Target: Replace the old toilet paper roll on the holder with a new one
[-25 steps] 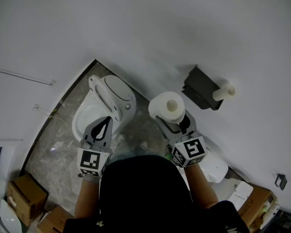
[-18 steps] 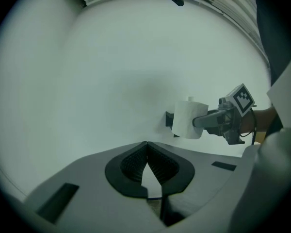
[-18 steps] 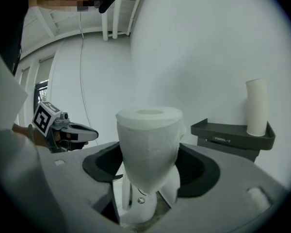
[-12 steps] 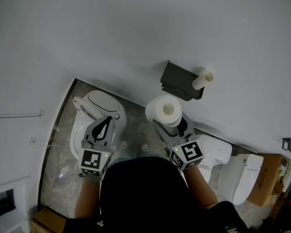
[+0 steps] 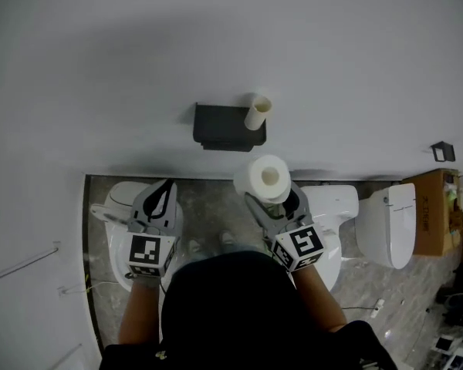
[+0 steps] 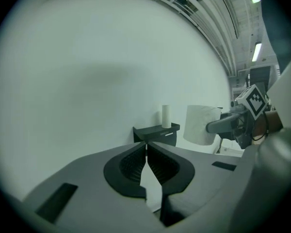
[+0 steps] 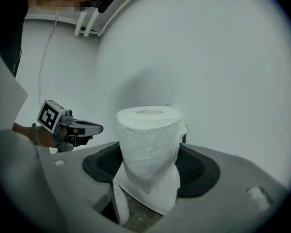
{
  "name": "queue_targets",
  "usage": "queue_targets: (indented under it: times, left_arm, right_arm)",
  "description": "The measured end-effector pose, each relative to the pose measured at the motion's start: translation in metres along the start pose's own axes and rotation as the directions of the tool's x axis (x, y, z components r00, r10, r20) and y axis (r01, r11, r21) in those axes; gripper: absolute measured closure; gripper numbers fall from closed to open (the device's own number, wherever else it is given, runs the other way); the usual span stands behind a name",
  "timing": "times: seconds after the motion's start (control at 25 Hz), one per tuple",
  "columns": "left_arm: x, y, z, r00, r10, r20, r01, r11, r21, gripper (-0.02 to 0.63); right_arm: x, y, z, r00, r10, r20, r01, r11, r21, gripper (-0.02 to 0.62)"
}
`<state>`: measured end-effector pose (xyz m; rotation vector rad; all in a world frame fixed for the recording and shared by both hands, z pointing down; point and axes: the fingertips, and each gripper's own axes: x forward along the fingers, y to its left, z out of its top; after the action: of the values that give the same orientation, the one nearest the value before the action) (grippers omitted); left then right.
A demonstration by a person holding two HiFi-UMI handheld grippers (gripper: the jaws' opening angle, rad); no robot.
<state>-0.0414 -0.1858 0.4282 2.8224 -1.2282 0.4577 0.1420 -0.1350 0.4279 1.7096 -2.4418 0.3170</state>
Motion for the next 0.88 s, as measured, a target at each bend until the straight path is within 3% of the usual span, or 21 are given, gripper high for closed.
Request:
queue_targets:
  times: [0.24,0.52,0.72,0.88]
  left_arm:
    - [0.054,-0.026,0.048,0.992,-0.117,0.051,0.114,0.991,0.071,0.592]
    - [0.109,-0.048,0.097,0.977,-0.191,0.092,0.178,0.975,0.136,0.589]
    - [0.143,-0.071,0.108,0.964,-0.260,0.045,0.250,0.953,0.169,0.466]
    - [0.163,-0.090,0.108,0.949,-0.315,0.007,0.309,0.935,0.173,0.409]
  right_arm:
    - [-0.041,-0.040,-0.005,0.987,-0.161,0.012,0.161,0.986,0.043,0.261]
    - [-0.089,-0.076,-0.014,0.945,-0.328,0.015,0.326,0.941,0.088,0.261]
    - [-0.117,-0.091,-0.019,0.909,-0.418,0.009,0.414,0.903,0.114,0.261]
    - [-0.136,-0.099,-0.026,0.879,-0.478,0.000,0.473,0.871,0.135,0.261]
